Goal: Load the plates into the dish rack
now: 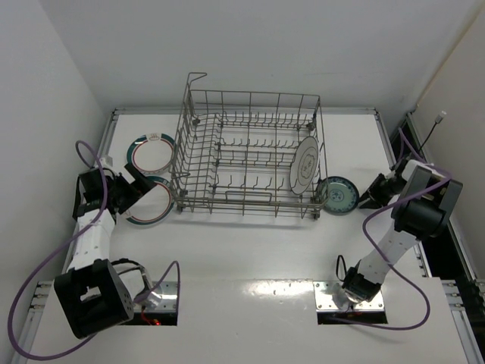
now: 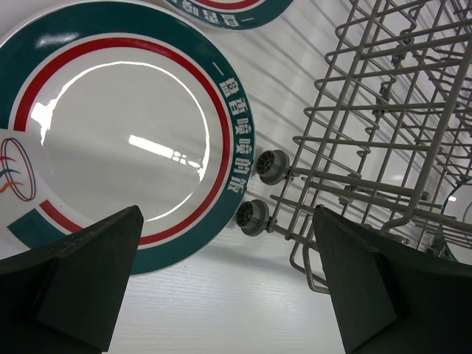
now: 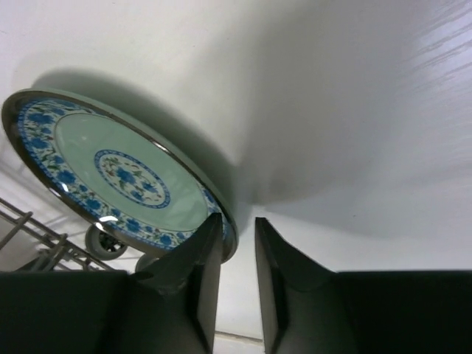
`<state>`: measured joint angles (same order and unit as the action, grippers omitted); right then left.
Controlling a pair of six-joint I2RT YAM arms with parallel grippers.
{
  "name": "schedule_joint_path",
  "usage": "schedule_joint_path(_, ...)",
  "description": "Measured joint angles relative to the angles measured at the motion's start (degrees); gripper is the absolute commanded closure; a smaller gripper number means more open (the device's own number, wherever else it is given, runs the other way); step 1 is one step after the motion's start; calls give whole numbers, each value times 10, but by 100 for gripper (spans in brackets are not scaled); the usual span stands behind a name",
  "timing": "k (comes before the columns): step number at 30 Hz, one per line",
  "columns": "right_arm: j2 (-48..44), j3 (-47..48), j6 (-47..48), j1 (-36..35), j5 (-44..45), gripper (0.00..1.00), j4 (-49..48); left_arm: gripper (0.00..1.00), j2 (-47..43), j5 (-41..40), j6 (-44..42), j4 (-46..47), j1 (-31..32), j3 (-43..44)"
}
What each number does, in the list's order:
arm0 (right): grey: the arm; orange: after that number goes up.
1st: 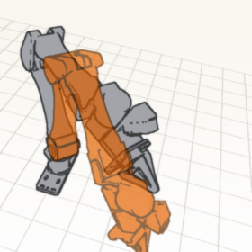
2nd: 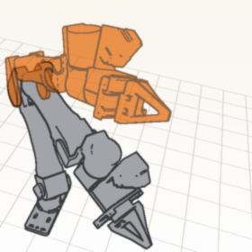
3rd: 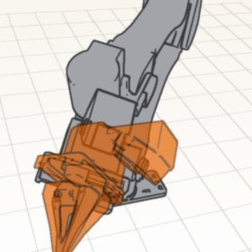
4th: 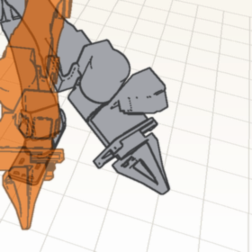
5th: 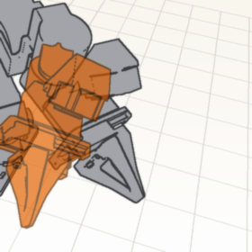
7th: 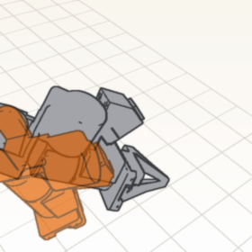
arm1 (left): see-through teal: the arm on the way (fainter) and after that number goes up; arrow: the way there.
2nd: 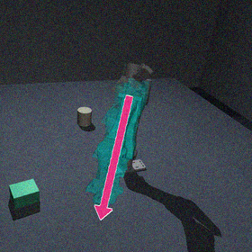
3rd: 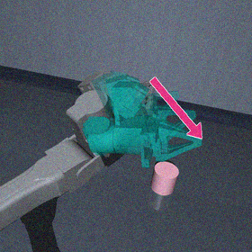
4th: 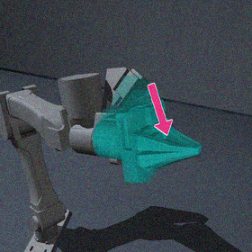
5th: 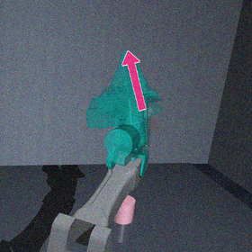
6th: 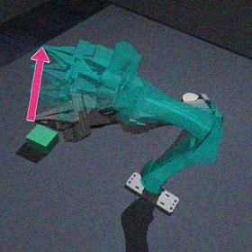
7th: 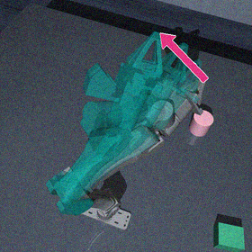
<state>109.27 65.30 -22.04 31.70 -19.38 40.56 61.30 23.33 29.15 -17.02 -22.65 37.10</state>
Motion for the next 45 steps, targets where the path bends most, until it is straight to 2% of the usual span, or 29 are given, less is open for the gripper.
schedule_joint_path(2, 5, 4, 3, -2, 8, 70, 6, 0, 4, 3, 0, 1, -4, 0)
schedule_joint_path(6, 20, 22, 7, -14, 25, 68, 23, 0, 8, 6, 0, 5, -7, -1)
schedule_joint_path(12, 40, 52, 11, -38, 44, 84, 40, 0, 8, 9, 0, 5, -7, -3)
schedule_joint_path(15, 48, 62, 11, -48, 52, 88, 47, 0, 8, 10, 0, 5, -9, -3)
schedule_joint_path(20, 57, 77, 13, -60, 55, 99, 58, 0, 10, 18, 0, 7, -19, -3)
schedule_joint_path(27, 50, 81, 13, -65, 78, 100, 62, 0, 21, 25, 0, 9, -22, -3)
schedule_joint_path(30, 1, 76, 12, -67, 119, 100, 71, 0, 21, 28, 0, 12, -23, -5)
schedule_joint_path(38, -231, 126, 5, -80, 226, 100, 114, 0, 21, 51, 0, 22, -31, -12)
schedule_joint_path(45, -329, 204, -14, -132, 258, 100, 156, 0, 21, 58, -9, 12, -34, -7)
